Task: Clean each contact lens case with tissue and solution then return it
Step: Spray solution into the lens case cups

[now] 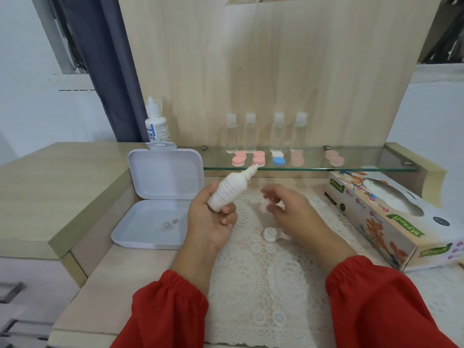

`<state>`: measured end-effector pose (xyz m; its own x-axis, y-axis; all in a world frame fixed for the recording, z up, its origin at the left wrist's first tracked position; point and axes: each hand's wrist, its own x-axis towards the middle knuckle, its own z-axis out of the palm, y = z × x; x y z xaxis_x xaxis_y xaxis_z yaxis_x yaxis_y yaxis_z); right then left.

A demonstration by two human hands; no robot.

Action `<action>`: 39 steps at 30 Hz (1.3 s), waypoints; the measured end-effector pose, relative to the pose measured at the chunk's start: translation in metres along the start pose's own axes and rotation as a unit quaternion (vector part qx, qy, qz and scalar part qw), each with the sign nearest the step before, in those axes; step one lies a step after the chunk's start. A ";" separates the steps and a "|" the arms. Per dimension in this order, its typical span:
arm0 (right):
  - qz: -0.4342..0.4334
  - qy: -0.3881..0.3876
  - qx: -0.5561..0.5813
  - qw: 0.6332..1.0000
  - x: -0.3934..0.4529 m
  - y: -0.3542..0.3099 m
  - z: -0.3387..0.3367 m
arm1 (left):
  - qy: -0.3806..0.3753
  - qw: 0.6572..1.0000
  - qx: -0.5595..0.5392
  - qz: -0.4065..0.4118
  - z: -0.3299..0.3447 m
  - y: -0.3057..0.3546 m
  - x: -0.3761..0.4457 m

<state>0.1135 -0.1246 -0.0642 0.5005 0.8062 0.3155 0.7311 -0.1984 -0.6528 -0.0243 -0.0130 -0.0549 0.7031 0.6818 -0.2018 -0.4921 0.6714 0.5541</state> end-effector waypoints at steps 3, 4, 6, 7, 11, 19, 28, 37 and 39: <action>-0.003 -0.061 -0.068 0.996 0.004 -0.003 0.006 | -0.005 1.000 -0.010 0.006 -0.001 0.001 -0.002; -0.004 -0.060 -0.068 0.996 0.003 -0.004 0.005 | -0.001 1.000 -0.009 0.010 -0.001 0.001 -0.001; -0.012 -0.026 -0.043 0.999 -0.001 -0.006 -0.004 | 0.005 1.000 -0.016 0.019 0.000 0.001 0.000; -0.007 -0.002 -0.016 1.000 -0.004 -0.006 -0.011 | 0.006 0.999 -0.027 0.023 0.000 0.001 0.000; 0.019 0.005 0.022 1.000 -0.025 -0.002 -0.038 | -0.002 0.996 -0.072 0.052 0.002 0.004 -0.002; 0.020 -0.112 -0.167 0.979 -0.036 0.011 -0.030 | 0.011 0.996 -0.063 0.069 0.003 0.004 -0.001; 0.029 -0.065 -0.101 0.992 -0.041 0.000 -0.023 | 0.031 0.998 -0.041 0.025 0.005 0.003 -0.006; 0.090 -0.090 -0.036 0.991 -0.042 -0.002 -0.028 | 0.032 0.999 -0.031 0.023 0.005 0.003 -0.006; 0.086 -0.101 -0.060 0.989 -0.040 -0.003 -0.025 | 0.023 0.999 -0.030 0.021 0.005 0.003 -0.005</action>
<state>0.1028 -0.1702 -0.0580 0.5281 0.8473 0.0561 0.6994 -0.3966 -0.5946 -0.0265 -0.0158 -0.0487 0.6576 0.7217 -0.2162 -0.5522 0.6569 0.5134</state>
